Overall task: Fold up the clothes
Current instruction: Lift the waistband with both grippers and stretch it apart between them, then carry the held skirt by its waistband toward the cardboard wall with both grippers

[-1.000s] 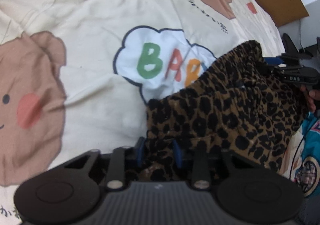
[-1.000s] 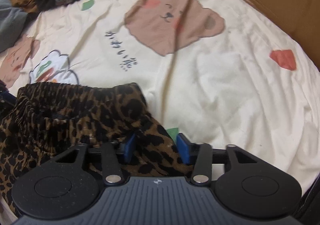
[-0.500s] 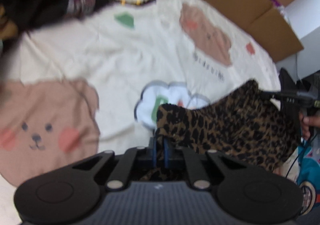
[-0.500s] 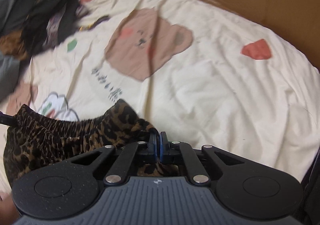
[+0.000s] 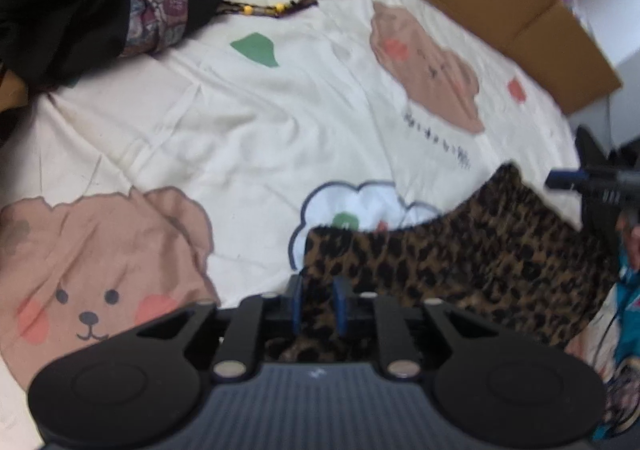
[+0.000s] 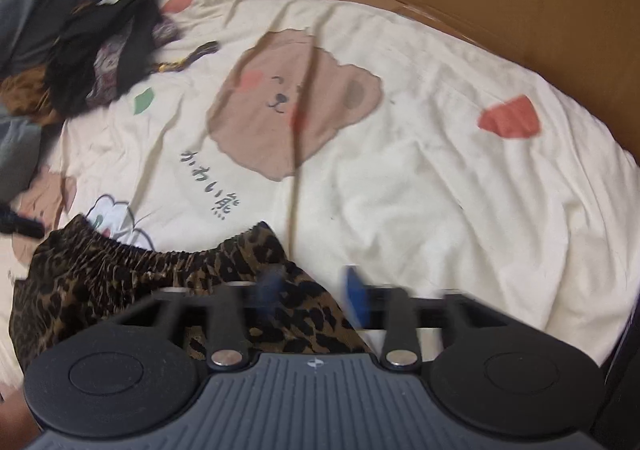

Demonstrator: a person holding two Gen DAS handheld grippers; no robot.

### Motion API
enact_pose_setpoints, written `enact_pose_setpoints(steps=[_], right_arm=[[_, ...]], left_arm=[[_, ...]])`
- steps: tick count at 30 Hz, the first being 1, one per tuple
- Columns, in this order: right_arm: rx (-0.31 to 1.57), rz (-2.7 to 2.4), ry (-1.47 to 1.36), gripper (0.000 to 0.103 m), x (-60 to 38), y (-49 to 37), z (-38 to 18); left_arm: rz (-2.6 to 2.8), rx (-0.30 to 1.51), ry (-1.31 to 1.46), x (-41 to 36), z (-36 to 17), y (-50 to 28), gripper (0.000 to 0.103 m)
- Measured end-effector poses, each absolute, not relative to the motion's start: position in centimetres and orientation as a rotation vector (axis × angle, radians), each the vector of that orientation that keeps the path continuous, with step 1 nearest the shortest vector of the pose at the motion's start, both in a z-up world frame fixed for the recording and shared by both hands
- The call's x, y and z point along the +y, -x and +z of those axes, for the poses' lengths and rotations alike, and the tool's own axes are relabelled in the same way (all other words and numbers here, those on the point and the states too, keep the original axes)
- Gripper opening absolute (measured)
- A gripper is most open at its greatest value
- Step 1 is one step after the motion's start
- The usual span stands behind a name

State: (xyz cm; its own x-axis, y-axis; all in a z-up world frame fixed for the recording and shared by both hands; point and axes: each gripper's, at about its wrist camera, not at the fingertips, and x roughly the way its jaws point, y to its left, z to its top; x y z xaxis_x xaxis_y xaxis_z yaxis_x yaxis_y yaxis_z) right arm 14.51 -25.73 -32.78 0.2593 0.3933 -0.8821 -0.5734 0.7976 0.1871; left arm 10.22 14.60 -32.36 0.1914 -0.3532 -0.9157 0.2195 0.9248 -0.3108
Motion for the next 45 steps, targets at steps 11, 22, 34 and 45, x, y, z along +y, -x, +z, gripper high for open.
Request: enact_pose_setpoints(steps=[11, 22, 34, 45], right_arm=[[1.206, 0.821, 0.338, 0.054, -21.4, -15.7, -35.6], [1.254, 0.923, 0.471, 0.048, -19.5, -14.9, -37.3], [1.193, 0.874, 0.521, 0.011, -20.5, -13.4, -35.1], [1.055, 0.786, 0.519, 0.010, -21.8, -11.8, -30.2]], left_arm=[[-0.410, 1.394, 0.099, 13.9, -36.4, -10.9, 0.047], [-0.479, 1.448, 0.062, 12.8, -37.9, -10.1, 0.046], [-0.473, 1.402, -0.018, 12.3, -36.1, -9.1, 0.006], [-0.494, 1.232, -0.170, 11.0, -29.4, -9.0, 0.005]])
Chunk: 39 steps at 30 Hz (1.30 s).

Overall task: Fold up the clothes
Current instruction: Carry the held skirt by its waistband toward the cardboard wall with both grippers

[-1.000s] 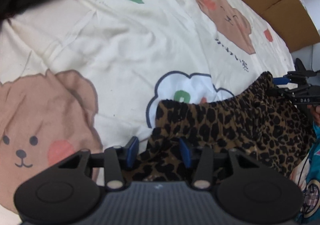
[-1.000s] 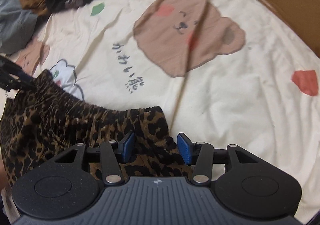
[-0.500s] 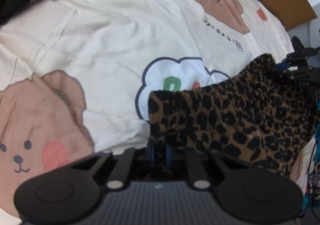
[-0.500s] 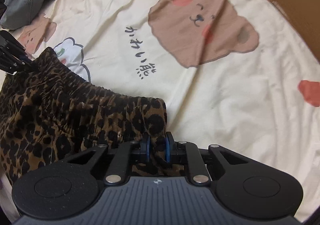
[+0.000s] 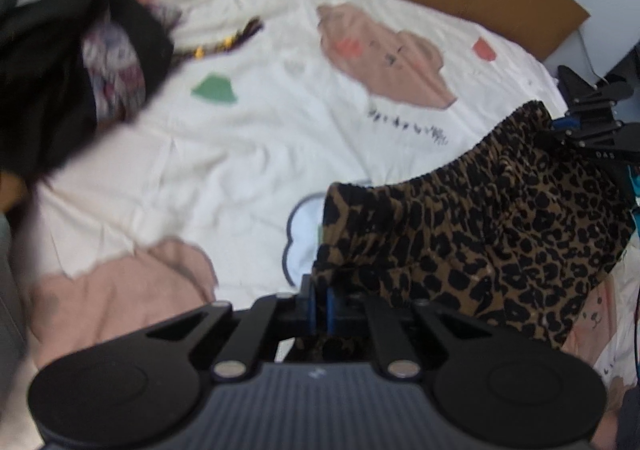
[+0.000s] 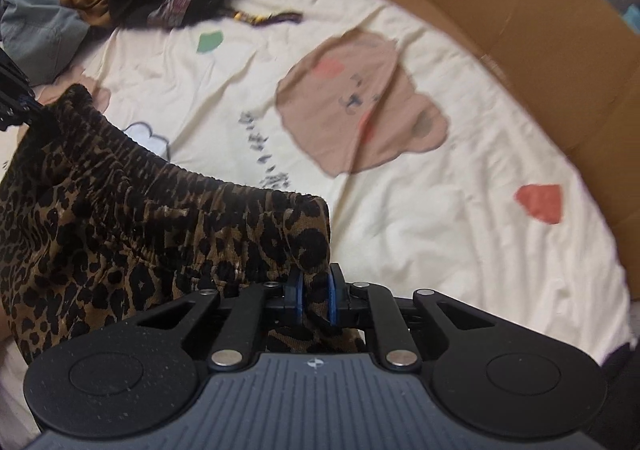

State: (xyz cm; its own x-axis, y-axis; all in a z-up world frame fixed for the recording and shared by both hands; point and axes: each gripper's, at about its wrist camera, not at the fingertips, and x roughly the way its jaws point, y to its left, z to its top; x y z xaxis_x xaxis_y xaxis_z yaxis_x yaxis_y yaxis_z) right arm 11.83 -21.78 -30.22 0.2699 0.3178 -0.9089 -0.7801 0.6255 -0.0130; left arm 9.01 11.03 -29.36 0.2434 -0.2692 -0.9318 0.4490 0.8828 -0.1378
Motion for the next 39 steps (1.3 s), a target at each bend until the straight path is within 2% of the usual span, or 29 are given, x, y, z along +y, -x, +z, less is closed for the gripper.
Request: enact_pose_setpoints(steps=[8, 17, 29, 39], right_arm=[[0.986, 0.712, 0.485, 0.010, -22.1, -12.9, -27.5], [0.958, 0.623, 0.456, 0.010, -21.1, -18.4, -26.9], [0.975, 0.497, 0.447, 0.010, -20.8, -26.3, -29.2], [1.026, 0.484, 0.481, 0.010, -20.6, -31.8, -31.6]], left_arm=[[-0.475, 1.144, -0.193, 9.9, -26.5, -12.4, 0.005], [-0.461, 1.076, -0.251, 7.4, -25.8, -19.1, 0.005], [-0.443, 1.062, -0.276, 2.7, -28.2, -28.8, 0.005], [-0.408, 1.090, -0.302, -0.2, -31.6, -33.5, 0.005]])
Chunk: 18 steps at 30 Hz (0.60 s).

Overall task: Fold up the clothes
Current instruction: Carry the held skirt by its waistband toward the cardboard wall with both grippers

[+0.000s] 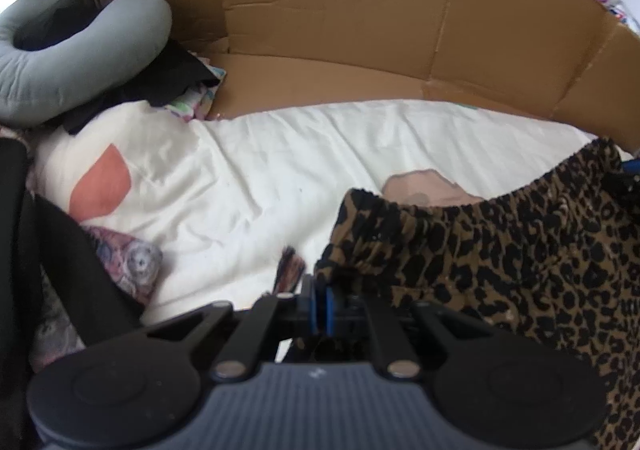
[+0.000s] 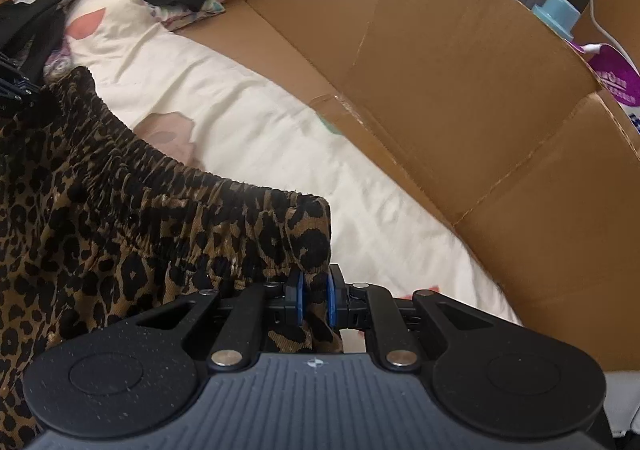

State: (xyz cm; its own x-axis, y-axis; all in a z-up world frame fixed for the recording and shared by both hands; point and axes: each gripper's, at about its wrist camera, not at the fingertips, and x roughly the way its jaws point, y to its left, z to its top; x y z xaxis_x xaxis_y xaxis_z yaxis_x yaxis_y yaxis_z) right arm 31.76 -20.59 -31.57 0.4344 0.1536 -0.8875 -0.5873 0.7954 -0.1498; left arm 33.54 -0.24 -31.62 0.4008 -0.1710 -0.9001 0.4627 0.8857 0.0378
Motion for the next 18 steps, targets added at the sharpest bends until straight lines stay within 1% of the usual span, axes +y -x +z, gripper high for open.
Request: enact_pose_setpoints(steps=[15, 17, 18], right_arm=[[1.031, 0.421, 0.493, 0.010, -18.4, -36.5, -33.6], [1.032, 0.395, 0.482, 0.011, -18.4, -36.8, -33.9], [1.024, 0.376, 0.475, 0.013, -18.4, -36.8, -33.9]], left_arm=[[-0.345, 1.082, -0.329, -1.6, -32.8, -38.2, 0.005], [-0.331, 1.090, -0.343, -2.2, -33.2, -38.4, 0.005], [-0.324, 1.094, -0.350, -2.5, -33.4, -38.4, 0.006]])
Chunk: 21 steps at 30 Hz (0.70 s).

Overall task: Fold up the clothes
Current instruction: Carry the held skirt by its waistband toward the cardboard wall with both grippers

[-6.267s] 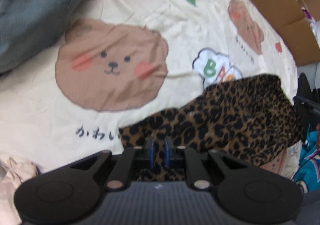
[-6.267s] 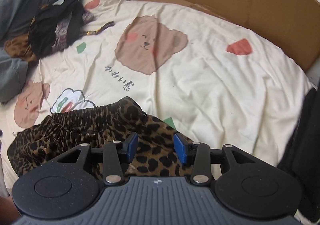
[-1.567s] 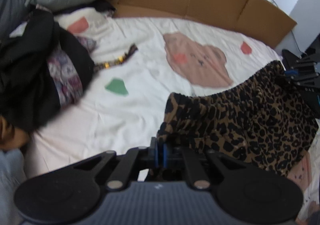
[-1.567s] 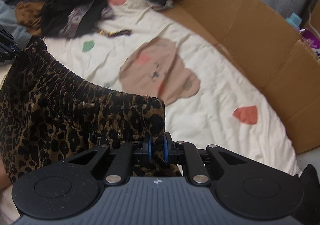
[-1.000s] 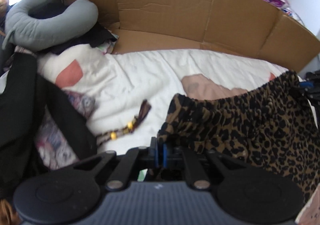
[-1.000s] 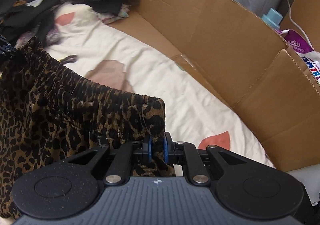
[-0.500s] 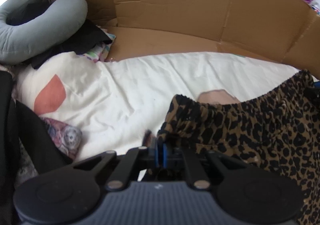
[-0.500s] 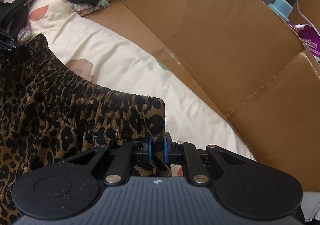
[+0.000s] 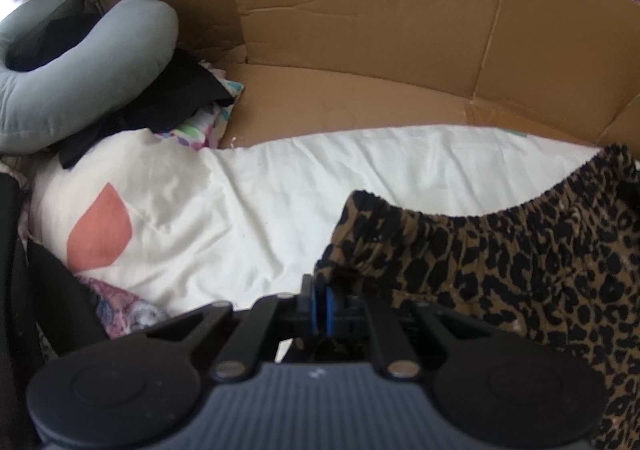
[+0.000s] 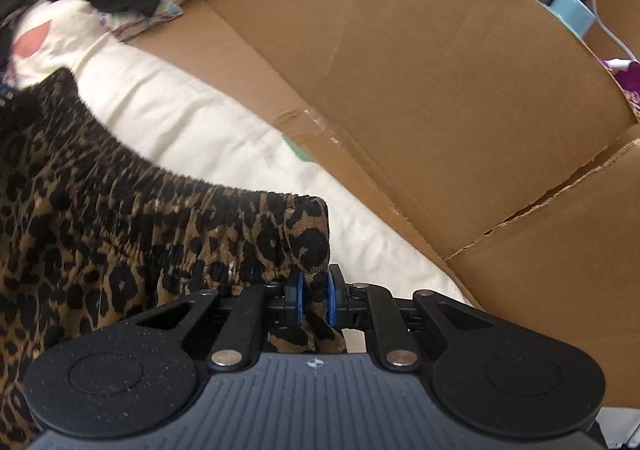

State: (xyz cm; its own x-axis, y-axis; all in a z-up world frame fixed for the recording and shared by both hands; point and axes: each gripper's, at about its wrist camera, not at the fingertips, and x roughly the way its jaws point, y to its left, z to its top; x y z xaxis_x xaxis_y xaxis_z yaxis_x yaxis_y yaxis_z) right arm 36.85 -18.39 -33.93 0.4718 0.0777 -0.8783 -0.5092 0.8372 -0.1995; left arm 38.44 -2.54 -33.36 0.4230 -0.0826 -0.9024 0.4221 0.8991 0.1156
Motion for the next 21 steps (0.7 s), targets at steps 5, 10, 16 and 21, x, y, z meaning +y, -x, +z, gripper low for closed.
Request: enact_pose_setpoints(steps=[5, 10, 16, 21], right_arm=[[1.037, 0.329, 0.382, 0.039, -19.6, -36.9, -33.4], [1.015, 0.359, 0.294, 0.039, -22.1, -35.3, -30.9], [1.021, 0.391, 0.242, 0.039, -24.8, -31.8, -29.1], [1.018, 0.383, 0.222, 0.039, -27.7, -28.3, -27.5]], left_arm=[[-0.283, 1.111, -0.341, -2.6, -33.3, -38.0, 0.016], [-0.309, 1.087, -0.301, -1.6, -30.8, -36.3, 0.022], [-0.386, 1.084, -0.240, -1.3, -27.2, -32.3, 0.022], [-0.431, 1.088, -0.269, -1.5, -25.4, -28.3, 0.022]])
